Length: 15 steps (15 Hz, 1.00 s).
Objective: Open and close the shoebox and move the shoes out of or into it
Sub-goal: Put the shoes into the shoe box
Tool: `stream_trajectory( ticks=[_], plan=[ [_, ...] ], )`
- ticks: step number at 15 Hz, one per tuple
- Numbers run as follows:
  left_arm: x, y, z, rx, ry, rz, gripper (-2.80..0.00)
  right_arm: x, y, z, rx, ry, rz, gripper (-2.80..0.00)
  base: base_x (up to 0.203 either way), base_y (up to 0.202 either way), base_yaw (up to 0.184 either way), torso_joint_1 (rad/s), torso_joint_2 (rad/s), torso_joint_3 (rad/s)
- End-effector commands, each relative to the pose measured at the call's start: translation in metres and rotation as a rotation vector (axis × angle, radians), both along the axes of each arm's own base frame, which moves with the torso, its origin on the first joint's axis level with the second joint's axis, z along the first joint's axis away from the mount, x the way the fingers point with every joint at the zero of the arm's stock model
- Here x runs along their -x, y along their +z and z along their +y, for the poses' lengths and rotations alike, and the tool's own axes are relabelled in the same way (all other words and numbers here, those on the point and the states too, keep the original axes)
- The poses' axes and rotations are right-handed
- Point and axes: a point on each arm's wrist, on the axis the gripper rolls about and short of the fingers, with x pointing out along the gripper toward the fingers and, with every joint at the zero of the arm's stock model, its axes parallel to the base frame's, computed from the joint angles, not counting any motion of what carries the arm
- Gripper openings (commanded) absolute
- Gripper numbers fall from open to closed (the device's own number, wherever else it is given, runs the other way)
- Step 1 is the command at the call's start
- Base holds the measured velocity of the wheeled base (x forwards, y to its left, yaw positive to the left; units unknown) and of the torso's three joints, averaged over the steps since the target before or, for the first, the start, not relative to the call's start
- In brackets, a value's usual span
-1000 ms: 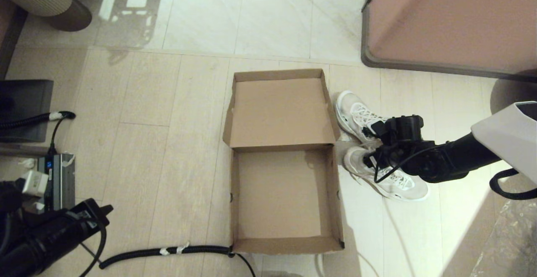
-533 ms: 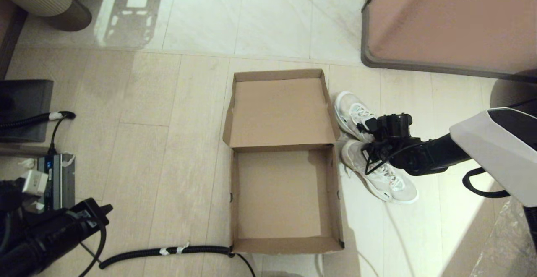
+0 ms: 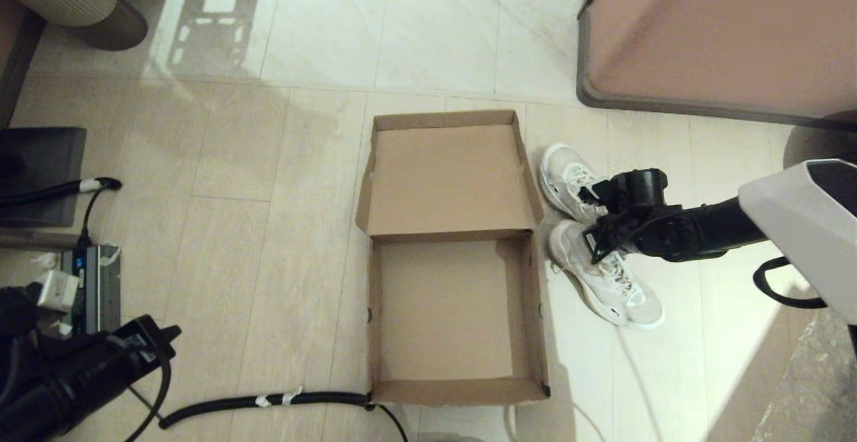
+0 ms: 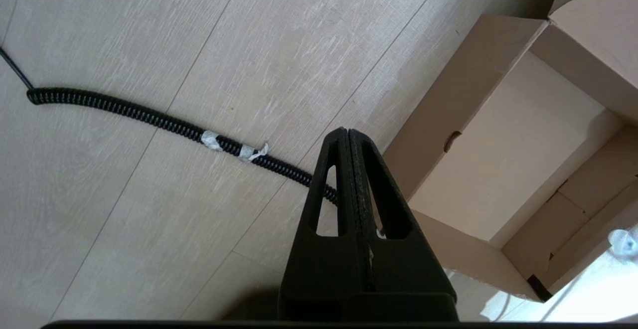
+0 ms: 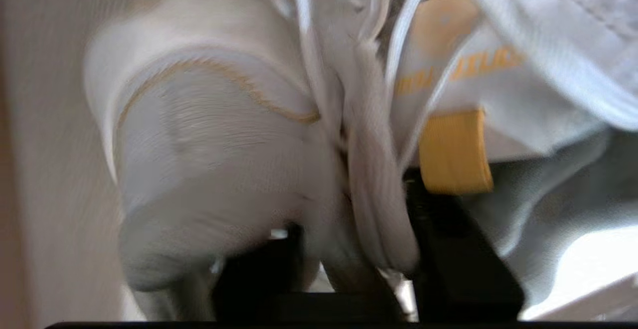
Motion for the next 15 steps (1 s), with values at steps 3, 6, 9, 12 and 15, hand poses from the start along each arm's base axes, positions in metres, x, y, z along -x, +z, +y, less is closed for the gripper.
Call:
stream_trajectory(
  ticks=[3, 6, 9, 12, 15],
  plan=[
    [0.001, 0.001, 0.0, 0.002, 0.001, -0.009, -2.8, 0.061, 0.082, -0.004, -0.051, 0.052, -0.074, -2.8, 0.0, 0.0, 0.0, 0.0, 0.0, 0.0],
    [0.004, 0.004, 0.0, 0.0, 0.001, -0.025, -2.8, 0.113, 0.097, -0.003, -0.056, 0.077, -0.061, -2.8, 0.0, 0.0, 0.0, 0.0, 0.0, 0.0],
    [0.006, 0.004, 0.0, 0.001, 0.0, -0.031, -2.8, 0.156, 0.123, -0.003, -0.058, 0.098, -0.1, -2.8, 0.0, 0.0, 0.0, 0.0, 0.0, 0.0],
    [0.01, 0.002, -0.001, 0.003, -0.001, -0.027, -2.8, 0.196, 0.151, -0.002, -0.066, 0.131, -0.122, -2.8, 0.0, 0.0, 0.0, 0.0, 0.0, 0.0],
    [0.015, 0.003, -0.001, 0.002, -0.001, -0.036, -2.8, 0.232, 0.163, 0.028, -0.08, 0.283, -0.1, -2.8, 0.0, 0.0, 0.0, 0.0, 0.0, 0.0]
  ],
)
